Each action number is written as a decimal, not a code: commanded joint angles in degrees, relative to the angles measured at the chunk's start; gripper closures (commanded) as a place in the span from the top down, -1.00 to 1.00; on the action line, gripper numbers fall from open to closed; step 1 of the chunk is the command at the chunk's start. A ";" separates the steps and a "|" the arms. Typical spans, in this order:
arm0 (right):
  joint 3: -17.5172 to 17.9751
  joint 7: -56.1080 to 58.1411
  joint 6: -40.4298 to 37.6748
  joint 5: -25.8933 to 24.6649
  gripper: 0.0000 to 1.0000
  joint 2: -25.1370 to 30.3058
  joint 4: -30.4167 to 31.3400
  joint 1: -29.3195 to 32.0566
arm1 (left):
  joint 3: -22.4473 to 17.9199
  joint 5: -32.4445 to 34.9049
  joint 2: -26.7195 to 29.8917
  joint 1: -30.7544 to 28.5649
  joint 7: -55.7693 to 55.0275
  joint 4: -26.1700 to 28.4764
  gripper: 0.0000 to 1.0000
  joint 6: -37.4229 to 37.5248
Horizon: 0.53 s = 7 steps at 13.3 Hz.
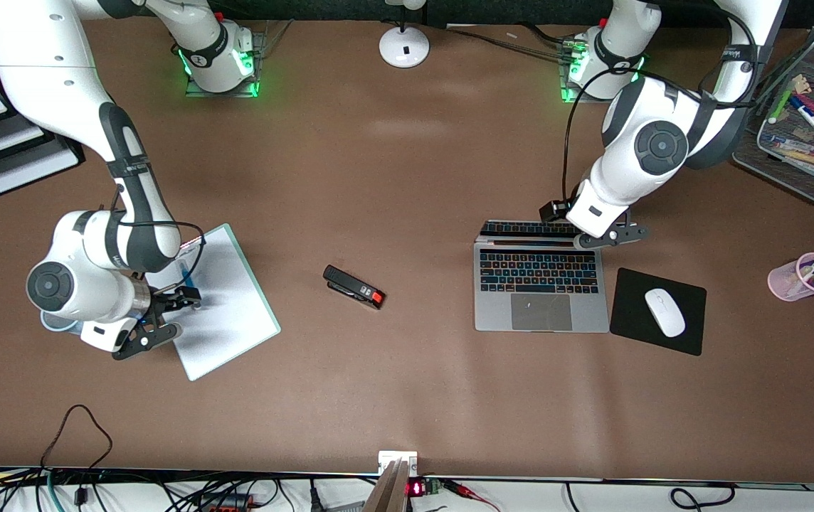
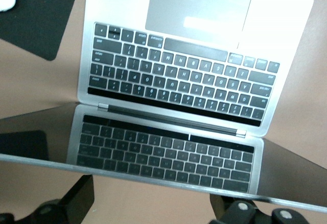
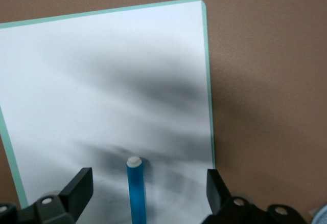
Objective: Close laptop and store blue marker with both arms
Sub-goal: 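Push the laptop lid down with the left gripper while the right grasps marker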
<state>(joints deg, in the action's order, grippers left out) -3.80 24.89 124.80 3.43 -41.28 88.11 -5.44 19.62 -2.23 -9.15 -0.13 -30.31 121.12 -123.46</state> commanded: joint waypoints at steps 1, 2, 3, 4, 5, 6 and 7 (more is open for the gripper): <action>0.02 0.07 0.27 -0.18 0.89 -0.46 -0.22 -0.45 | 0.24 0.21 -2.45 -0.84 0.60 -1.85 1.00 -2.56; 0.02 0.07 0.27 -0.18 0.86 -0.73 -0.22 -0.45 | 0.24 0.21 -3.06 -0.84 0.60 -1.85 1.00 -3.79; 0.02 0.16 0.27 -0.44 0.85 -0.82 -0.13 -0.54 | 0.24 0.21 -3.94 -0.93 0.60 -1.94 1.00 -4.67; 0.02 0.16 0.27 -0.71 0.81 -0.99 -0.13 -0.80 | 0.07 0.21 -4.56 -0.93 0.69 -2.55 1.00 -5.29; 0.02 0.25 0.27 -0.71 0.71 -1.17 -0.13 -0.89 | 0.07 0.21 -5.70 -1.19 0.69 -3.25 1.00 -5.30; 0.02 0.25 0.27 -0.71 0.61 -1.25 -0.13 -0.98 | 0.07 0.21 -6.49 -1.63 0.69 -4.31 1.00 -5.38; 0.02 0.25 0.27 -0.80 0.56 -1.34 -0.13 -1.15 | 0.07 0.21 -7.54 -1.63 0.69 -5.27 1.00 -5.47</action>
<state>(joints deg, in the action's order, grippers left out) -3.80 24.89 124.82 3.43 -42.36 88.11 -6.26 19.51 -2.23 -13.73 -1.00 -30.31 119.34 -128.91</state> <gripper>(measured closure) 0.176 0.000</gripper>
